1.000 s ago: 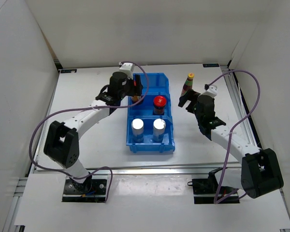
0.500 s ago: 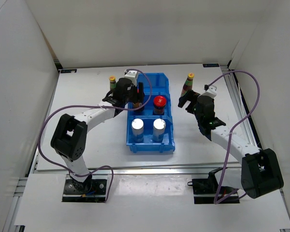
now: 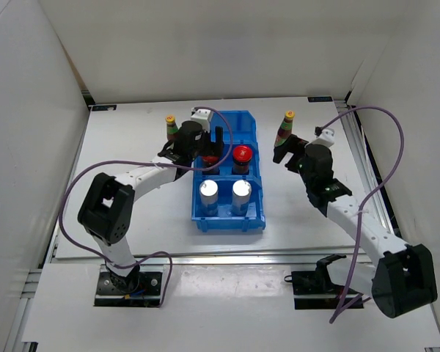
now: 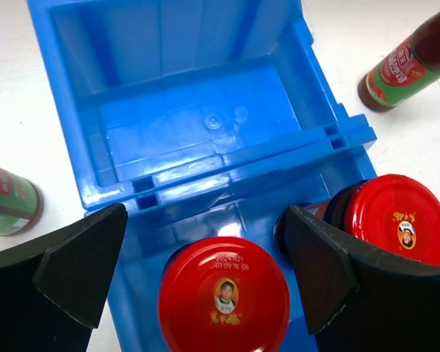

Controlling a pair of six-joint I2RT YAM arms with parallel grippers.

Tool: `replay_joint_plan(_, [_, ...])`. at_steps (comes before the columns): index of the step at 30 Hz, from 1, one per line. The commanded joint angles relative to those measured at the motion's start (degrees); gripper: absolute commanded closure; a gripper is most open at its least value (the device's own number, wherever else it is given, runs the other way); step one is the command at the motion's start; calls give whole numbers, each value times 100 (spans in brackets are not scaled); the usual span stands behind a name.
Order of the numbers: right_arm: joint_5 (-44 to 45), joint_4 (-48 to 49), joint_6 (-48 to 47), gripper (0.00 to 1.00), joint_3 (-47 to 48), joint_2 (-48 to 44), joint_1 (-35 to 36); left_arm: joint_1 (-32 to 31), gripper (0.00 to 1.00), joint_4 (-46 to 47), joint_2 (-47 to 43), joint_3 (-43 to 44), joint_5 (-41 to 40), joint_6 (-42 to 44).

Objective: Organize the condiment bottles

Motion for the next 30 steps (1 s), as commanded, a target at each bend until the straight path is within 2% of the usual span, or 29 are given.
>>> replay_joint_plan(1, [-336, -607, -234, 0, 614, -327, -21, -29, 0, 74, -386, 74, -237, 80])
replay_joint_plan(3, [-337, -1038, -559, 0, 895, -485, -21, -29, 0, -32, -639, 74, -464, 80])
replay_joint_plan(7, [-117, -1268, -1332, 0, 1072, -810, -21, -81, 0, -593, -1263, 231, -922, 237])
replay_joint_plan(10, [-204, -1215, -2105, 0, 1300, -461, -152, -81, 0, -1463, -1938, 302, -1396, 370])
replay_joint_plan(12, [-590, -1416, -2404, 0, 1774, 91, -370, -81, 0, -1876, -2335, 119, -1844, 449])
replay_joint_plan(15, [-987, -1410, -2660, 0, 2311, 752, -592, -81, 0, -2317, -3318, -522, -2057, 598])
replay_joint_plan(16, [-987, -1339, -2731, 0, 2373, 876, -670, -81, 0, -2492, -3843, -698, -1926, 694])
replay_joint_plan(18, [-987, -1059, -2915, 0, 2531, 1253, -802, -81, 0, -2747, -4303, -1102, -1565, 985])
replay_joint_plan(23, [-1576, -944, -2969, 0, 3137, 2184, -1066, -81, 0, -3503, -5596, -1945, -2074, 1056])
replay_joint_plan(27, [-1717, -566, -3021, 0, 3278, 2634, -1119, -81, 0, -3645, -6562, -2658, -1995, 994])
replay_joint_plan(30, [-1778, -355, -3021, 0, 3348, 3011, -1119, -81, 0, -3303, -7064, -2860, -2230, 1117])
